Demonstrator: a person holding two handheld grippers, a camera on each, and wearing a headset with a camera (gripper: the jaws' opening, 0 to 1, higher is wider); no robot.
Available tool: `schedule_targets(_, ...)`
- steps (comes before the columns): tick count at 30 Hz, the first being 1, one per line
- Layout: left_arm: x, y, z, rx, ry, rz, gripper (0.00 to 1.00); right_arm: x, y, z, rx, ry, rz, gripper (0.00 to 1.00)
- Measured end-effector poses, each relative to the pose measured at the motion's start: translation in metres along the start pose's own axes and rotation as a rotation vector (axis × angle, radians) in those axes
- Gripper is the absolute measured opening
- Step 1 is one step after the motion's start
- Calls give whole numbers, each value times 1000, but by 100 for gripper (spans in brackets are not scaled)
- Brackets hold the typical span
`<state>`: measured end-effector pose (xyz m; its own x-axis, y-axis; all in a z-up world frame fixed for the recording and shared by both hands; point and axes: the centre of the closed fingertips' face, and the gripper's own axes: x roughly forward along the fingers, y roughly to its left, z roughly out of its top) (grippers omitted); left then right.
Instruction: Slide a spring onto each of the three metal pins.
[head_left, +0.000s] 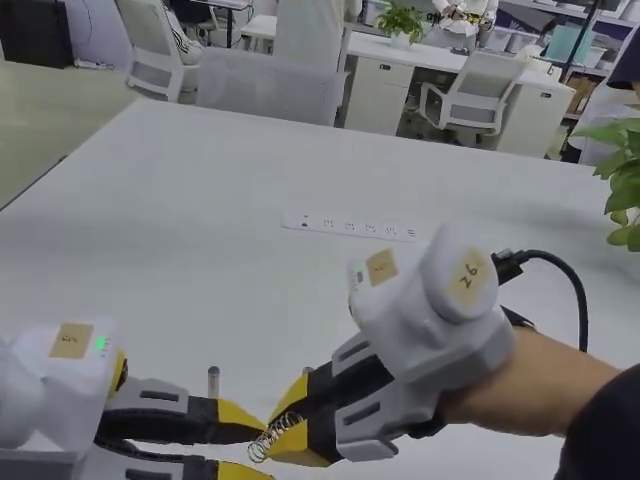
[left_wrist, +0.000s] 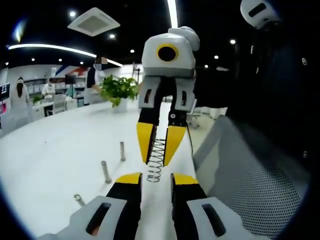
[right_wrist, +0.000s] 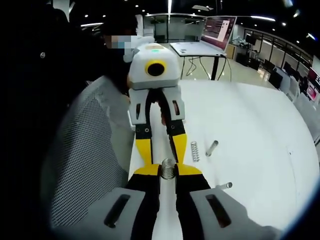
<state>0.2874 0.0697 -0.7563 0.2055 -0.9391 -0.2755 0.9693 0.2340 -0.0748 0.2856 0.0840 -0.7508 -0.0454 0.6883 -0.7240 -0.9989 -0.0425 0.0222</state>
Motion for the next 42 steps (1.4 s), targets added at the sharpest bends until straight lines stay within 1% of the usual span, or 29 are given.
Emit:
schedule_targets(7, -8, 9, 0, -14, -13, 43, 25, -7, -7, -8, 10, 18, -28, 8)
schedule_targets(9, -10, 10, -1, -17, -13, 50, 29, -10, -10, -12, 13, 29, -45, 8)
schedule_targets(14, -17, 14, -4, -27, -14, 77, 35, -17, -16, -21, 26, 48, -69, 8)
schedule_targets(18, -25, 19, -9, -40, -9, 115, 41, -23, -22, -28, 38, 60, -88, 8)
schedule_targets(21, -31, 22, -12, -49, -11, 144, 48, -27, -25, -32, 45, 67, -100, 8)
schedule_targets(26, -41, 27, -17, -63, -15, 186, 52, -33, -30, -38, 58, 78, -117, 8)
schedule_targets(29, -46, 32, -20, -53, -15, 230, 57, -37, -33, -41, 65, 81, -127, 8)
schedule_targets(32, -52, 35, -25, -62, -16, 253, 58, -40, -37, -45, 73, 92, -140, 8)
schedule_targets(35, -57, 38, -31, -65, -6, 280, 58, -45, -41, -50, 85, 101, -152, 8)
schedule_targets(39, -64, 41, -37, -84, -11, 313, 60, -51, -45, -55, 97, 108, -163, 8)
schedule_targets(42, -68, 40, -36, -87, -13, 332, 60, -55, -47, -60, 104, 120, -167, 8)
